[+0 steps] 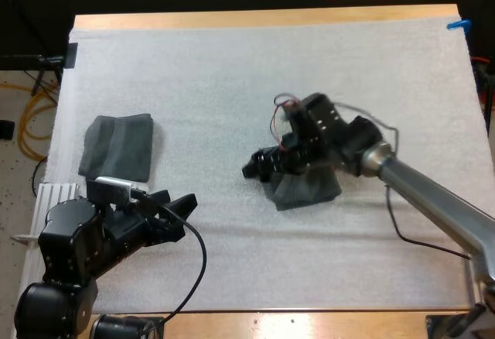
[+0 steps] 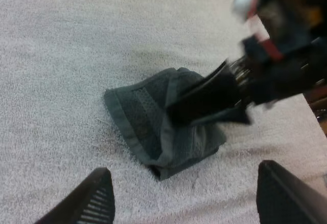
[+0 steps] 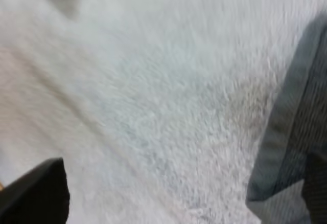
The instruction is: Pick towel from pile fold and stack
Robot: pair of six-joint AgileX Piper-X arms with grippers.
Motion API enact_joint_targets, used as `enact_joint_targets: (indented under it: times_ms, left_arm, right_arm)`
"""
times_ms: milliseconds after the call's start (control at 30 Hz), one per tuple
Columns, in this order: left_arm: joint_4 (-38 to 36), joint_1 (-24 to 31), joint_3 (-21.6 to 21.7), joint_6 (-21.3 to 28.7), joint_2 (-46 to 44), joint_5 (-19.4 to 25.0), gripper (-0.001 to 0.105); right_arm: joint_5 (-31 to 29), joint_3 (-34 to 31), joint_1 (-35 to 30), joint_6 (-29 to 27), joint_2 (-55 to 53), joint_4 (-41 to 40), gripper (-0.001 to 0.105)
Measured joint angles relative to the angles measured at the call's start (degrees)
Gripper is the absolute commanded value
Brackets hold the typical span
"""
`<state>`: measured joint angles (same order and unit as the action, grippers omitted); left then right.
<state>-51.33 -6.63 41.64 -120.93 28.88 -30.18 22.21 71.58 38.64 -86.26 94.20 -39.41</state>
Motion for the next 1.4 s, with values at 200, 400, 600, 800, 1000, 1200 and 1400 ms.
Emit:
enact_joint_targets:
  times_ms: [200, 400, 600, 800, 1000, 1200, 1400]
  left_arm:
    - [0.00, 0.00, 0.00, 0.00, 0.00, 0.00, 0.058]
    - [-0.14, 0.00, 0.00, 0.00, 0.00, -0.70, 0.058]
    - [-1.36, 0.00, 0.00, 0.00, 0.00, -4.91, 0.058]
    - [-1.36, 0.00, 0.00, 0.00, 0.00, -5.88, 0.058]
    - [-1.36, 0.00, 0.00, 0.00, 0.00, -6.10, 0.058]
    - [-1.36, 0.00, 0.00, 0.00, 0.00, -6.10, 0.058]
    - [-1.36, 0.00, 0.00, 0.00, 0.00, -6.10, 0.058]
  right_arm:
    - [-11.71, 1.42, -0.21, -2.03, -7.71, -2.23, 0.092]
    - [-22.82, 1.42, -1.26, -2.01, -10.71, -5.58, 0.092]
    - [-24.49, 1.42, -7.14, -2.05, -9.65, -7.33, 0.092]
    - [-21.83, 1.42, -14.36, -2.59, -7.07, -7.51, 0.087]
    - [-18.68, 1.42, -17.44, -5.71, -3.29, -7.74, 0.049]
    - [-12.97, 1.42, -17.44, -9.62, -0.03, -7.92, 0.045]
    - [-8.48, 1.42, -17.44, -13.12, 3.12, -8.00, 0.045]
